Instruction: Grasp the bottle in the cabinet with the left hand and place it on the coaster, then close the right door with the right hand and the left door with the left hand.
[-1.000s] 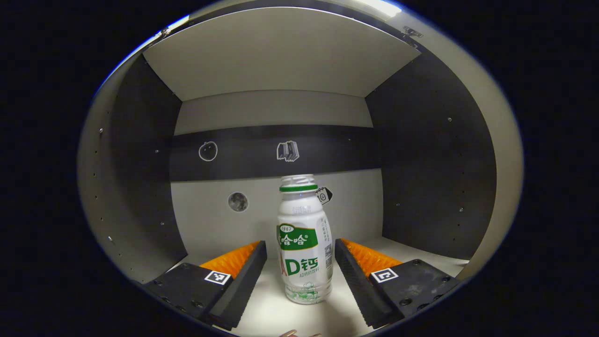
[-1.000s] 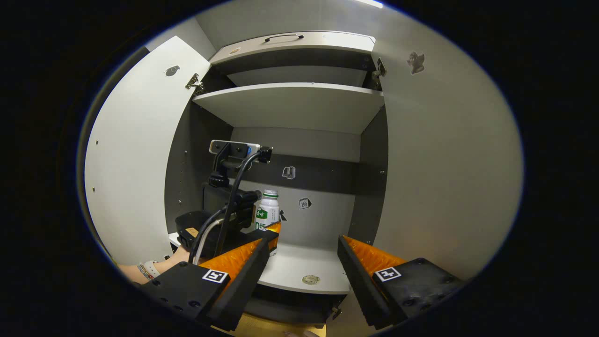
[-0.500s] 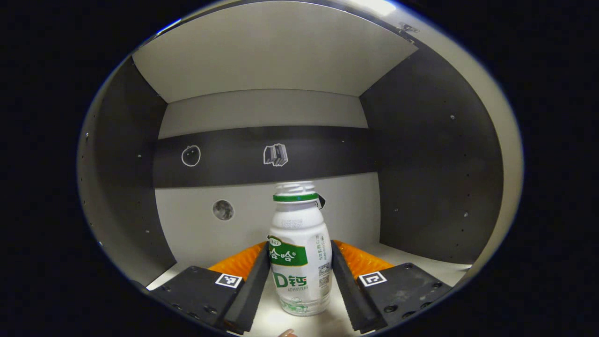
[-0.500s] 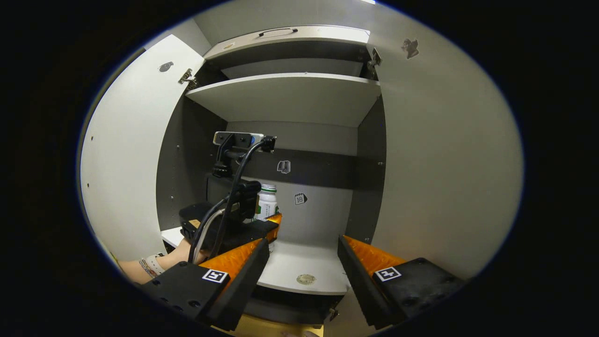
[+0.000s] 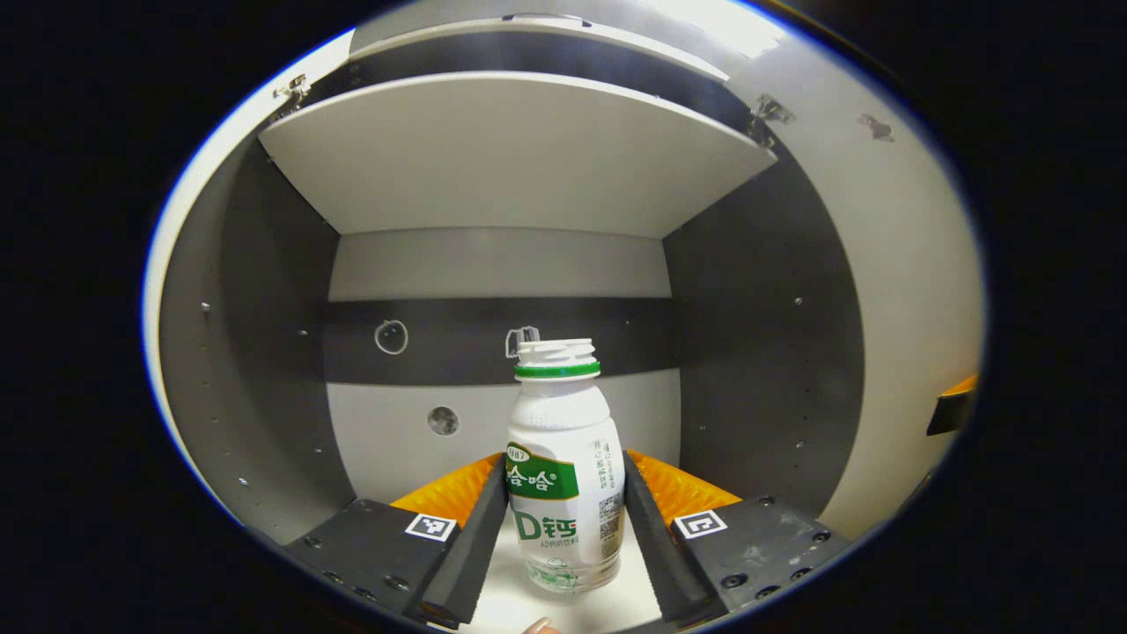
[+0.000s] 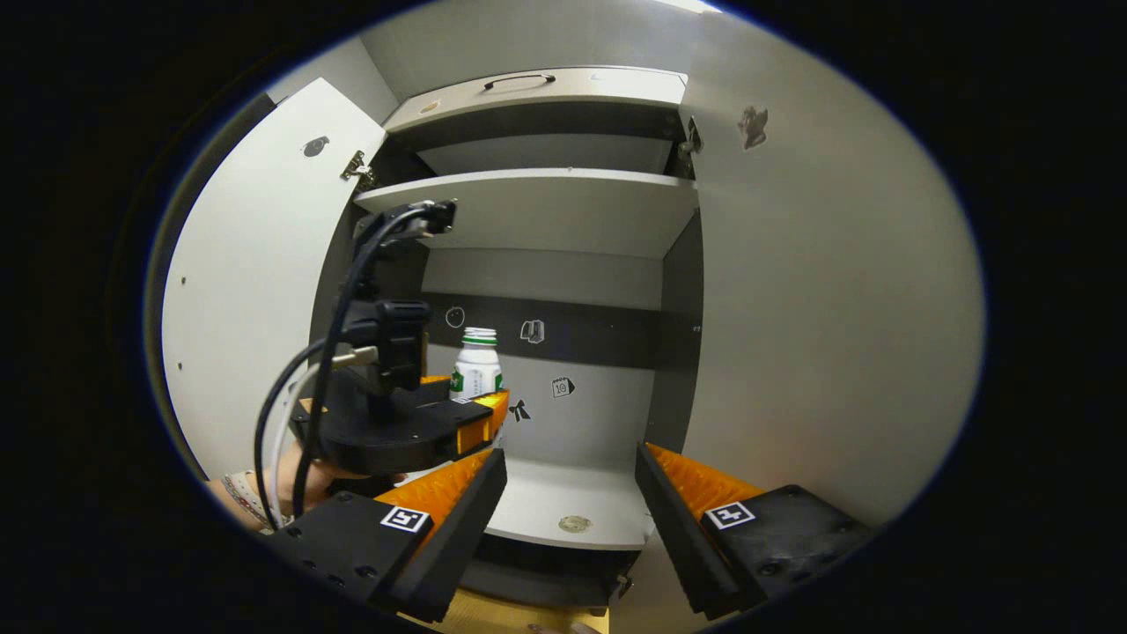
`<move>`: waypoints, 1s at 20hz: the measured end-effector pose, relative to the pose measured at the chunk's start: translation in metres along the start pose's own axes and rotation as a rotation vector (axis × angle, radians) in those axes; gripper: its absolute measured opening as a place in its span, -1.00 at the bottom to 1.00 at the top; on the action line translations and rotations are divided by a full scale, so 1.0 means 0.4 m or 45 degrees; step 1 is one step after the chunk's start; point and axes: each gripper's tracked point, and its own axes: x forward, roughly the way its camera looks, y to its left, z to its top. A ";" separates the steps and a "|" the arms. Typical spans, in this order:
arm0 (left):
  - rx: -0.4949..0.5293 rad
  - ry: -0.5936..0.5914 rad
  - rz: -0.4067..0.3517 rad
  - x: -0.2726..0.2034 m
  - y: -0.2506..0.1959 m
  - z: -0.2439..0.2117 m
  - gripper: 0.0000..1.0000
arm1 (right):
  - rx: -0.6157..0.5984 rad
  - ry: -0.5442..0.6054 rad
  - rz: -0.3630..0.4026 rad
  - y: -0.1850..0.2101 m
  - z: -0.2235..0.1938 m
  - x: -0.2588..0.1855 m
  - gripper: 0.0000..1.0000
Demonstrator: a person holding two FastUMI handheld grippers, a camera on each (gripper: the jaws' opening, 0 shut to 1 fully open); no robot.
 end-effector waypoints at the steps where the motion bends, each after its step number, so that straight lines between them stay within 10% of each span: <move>1: -0.012 -0.001 -0.008 -0.037 -0.003 0.007 0.53 | -0.011 -0.009 -0.012 -0.003 0.010 -0.023 0.94; 9: -0.041 0.007 -0.130 -0.382 -0.073 -0.049 0.51 | -0.009 0.021 -0.128 -0.011 0.008 -0.201 0.94; 20: -0.072 0.141 -0.245 -0.722 -0.242 -0.405 0.53 | -0.097 0.130 -0.313 -0.078 -0.167 -0.394 0.94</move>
